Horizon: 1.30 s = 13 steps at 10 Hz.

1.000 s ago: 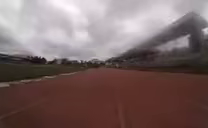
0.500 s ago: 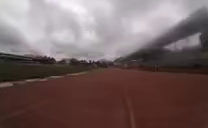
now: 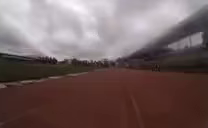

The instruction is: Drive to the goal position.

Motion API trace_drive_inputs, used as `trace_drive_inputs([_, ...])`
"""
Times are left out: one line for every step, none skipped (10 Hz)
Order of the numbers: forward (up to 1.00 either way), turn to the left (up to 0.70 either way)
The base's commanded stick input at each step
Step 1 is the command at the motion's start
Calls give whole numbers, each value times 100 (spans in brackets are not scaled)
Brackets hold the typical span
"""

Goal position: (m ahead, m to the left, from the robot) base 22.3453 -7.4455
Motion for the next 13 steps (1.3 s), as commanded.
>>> trace_drive_inputs([70,0])
trace_drive_inputs([70,0])
trace_drive_inputs([70,0])
trace_drive_inputs([70,0])
trace_drive_inputs([70,0])
trace_drive_inputs([70,0])
trace_drive_inputs([70,0])
trace_drive_inputs([70,0])
trace_drive_inputs([70,0])
trace_drive_inputs([70,0])
trace_drive_inputs([70,0])
trace_drive_inputs([70,0])
trace_drive_inputs([70,0])
